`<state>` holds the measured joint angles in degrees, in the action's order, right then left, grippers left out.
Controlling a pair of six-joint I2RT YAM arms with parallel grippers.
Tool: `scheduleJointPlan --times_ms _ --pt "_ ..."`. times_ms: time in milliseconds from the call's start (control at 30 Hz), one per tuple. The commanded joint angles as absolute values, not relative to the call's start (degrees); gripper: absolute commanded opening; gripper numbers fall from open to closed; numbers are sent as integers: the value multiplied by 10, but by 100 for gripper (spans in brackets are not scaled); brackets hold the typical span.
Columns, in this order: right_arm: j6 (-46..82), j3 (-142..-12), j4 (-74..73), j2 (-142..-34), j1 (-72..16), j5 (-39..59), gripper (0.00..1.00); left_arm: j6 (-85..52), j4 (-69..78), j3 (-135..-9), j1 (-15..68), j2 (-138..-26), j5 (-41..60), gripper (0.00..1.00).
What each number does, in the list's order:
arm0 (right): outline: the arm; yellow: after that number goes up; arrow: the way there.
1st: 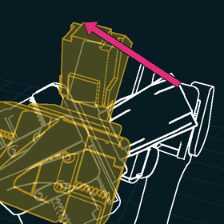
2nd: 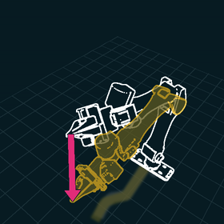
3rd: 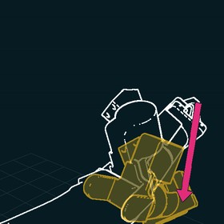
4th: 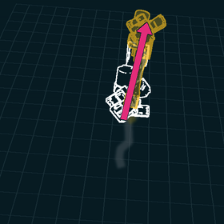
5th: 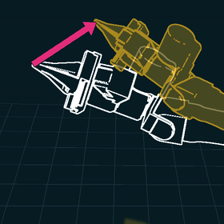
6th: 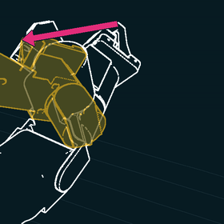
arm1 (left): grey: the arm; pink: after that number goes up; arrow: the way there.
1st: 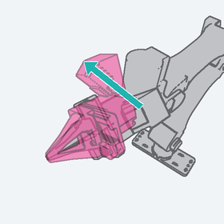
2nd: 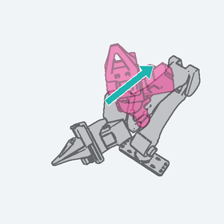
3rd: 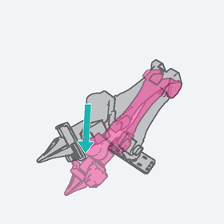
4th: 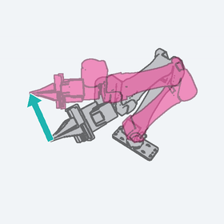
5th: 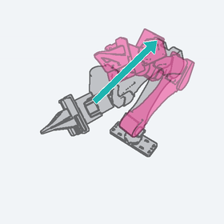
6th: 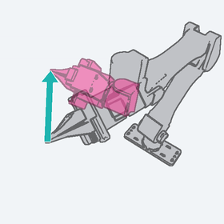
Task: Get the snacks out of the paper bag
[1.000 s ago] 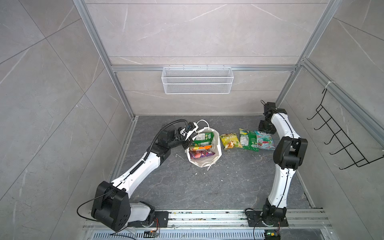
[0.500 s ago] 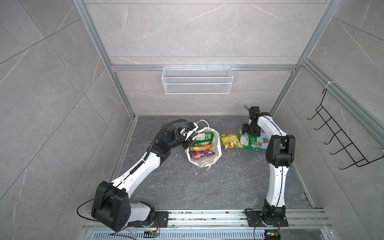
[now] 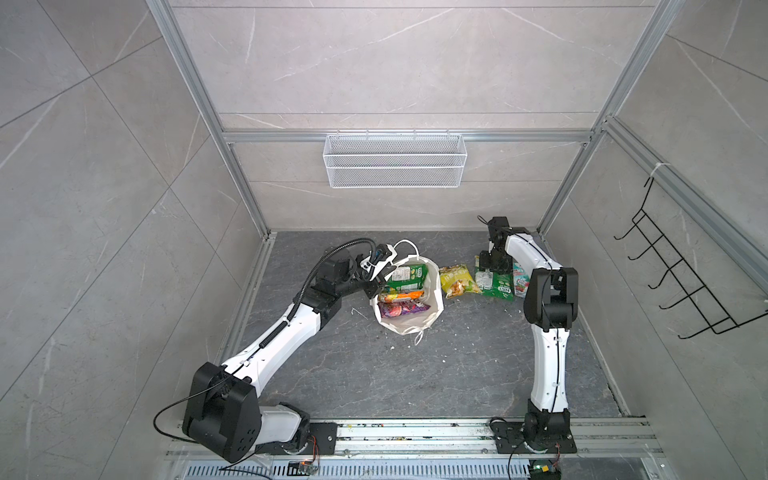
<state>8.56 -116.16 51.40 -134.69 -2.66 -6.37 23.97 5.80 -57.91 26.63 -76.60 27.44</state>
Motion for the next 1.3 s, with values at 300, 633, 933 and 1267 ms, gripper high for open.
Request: scheduleJointPlan --times_ms 300,633,933,1267 --pt "-9 -1181 501 -1369 -40 -94 33 234 73 -580 264 -746 280 0" --pt "-25 -1178 524 -1363 -40 -113 6 230 74 -583 265 -747 282 0" --pt "-55 -1159 518 -1337 -40 -108 0 230 70 -586 264 -749 285 0" --pt "-86 -1121 530 -1294 -32 -128 0 227 73 -582 265 -743 283 0"
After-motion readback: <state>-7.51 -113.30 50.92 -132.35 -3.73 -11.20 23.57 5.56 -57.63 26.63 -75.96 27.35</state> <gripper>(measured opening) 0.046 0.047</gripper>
